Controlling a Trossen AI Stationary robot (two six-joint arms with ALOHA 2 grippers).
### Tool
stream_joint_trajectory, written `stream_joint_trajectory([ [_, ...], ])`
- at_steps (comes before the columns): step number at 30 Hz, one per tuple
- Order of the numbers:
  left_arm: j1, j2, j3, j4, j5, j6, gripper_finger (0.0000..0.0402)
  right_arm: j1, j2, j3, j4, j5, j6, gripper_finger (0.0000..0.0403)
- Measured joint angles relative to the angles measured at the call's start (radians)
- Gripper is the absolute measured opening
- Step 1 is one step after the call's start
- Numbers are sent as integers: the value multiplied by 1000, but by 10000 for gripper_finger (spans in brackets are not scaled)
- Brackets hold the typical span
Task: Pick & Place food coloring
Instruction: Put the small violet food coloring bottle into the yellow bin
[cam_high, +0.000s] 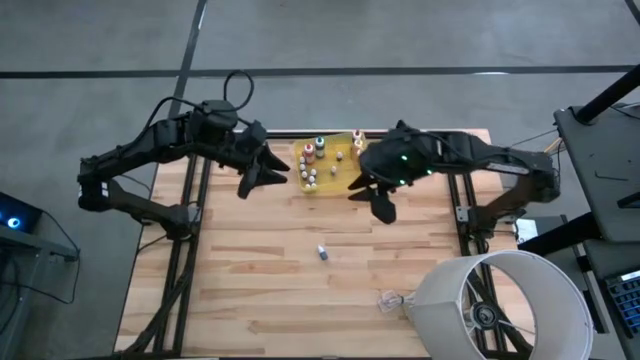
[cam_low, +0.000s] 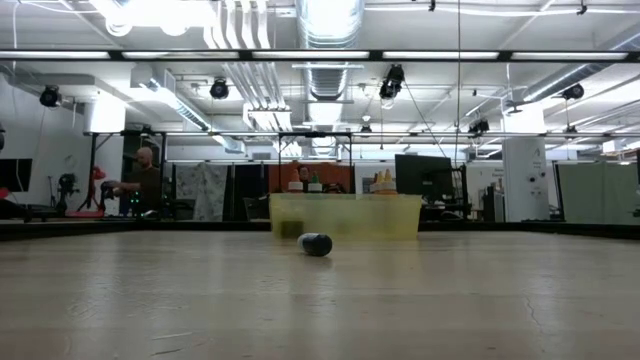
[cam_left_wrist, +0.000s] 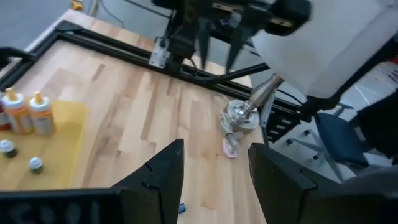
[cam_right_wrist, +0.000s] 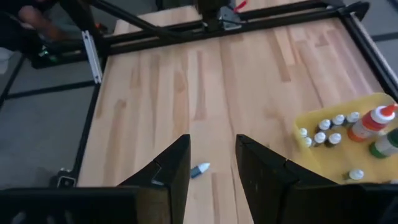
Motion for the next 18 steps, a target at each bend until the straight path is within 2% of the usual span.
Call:
stream_joint_trajectory([
  [7,-86,27,-1,16,-2,14,151,29,-128,-182,117,21,35,114],
  [18,-176,189,-2,26,0,117,151,31,-179,-252,124,20,60,112],
])
